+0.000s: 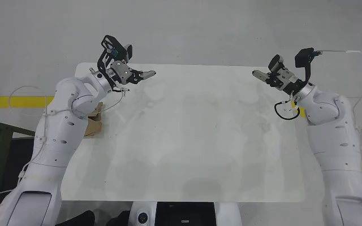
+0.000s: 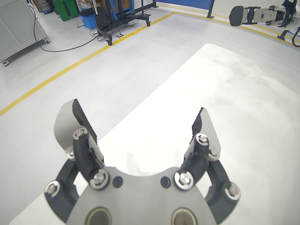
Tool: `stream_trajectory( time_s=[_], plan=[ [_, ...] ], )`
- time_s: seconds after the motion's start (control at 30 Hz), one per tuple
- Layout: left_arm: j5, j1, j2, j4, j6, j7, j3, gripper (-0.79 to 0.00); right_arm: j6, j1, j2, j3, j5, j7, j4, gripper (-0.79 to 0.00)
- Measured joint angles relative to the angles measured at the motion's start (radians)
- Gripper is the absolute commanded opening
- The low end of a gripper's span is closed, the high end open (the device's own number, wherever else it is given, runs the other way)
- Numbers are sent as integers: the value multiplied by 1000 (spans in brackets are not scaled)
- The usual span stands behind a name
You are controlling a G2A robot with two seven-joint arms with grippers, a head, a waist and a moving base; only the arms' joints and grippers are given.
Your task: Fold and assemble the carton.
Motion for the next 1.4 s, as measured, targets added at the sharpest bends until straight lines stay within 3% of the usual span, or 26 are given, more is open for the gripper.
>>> stream_trajectory(
  time_s=[0.7,0.87,1.07,1.2,1.3,1.4],
  plan=[
    [0,0,0,0,0,0,0,0,0,0,0,0,0,0,0,0],
    [-41,23,3,-18,40,-22,-28,0,0,0,0,0,0,0,0,0],
    [-204,41,8,-8,59,-100,-86,0,0,0,0,0,0,0,0,0],
    [-407,46,18,7,12,-229,-141,0,0,0,0,0,0,0,0,0],
    [-469,50,27,27,-13,-287,-175,0,0,0,0,0,0,0,0,0],
    [-545,53,33,46,9,-332,-202,0,0,0,0,0,0,0,0,0]
  ],
)
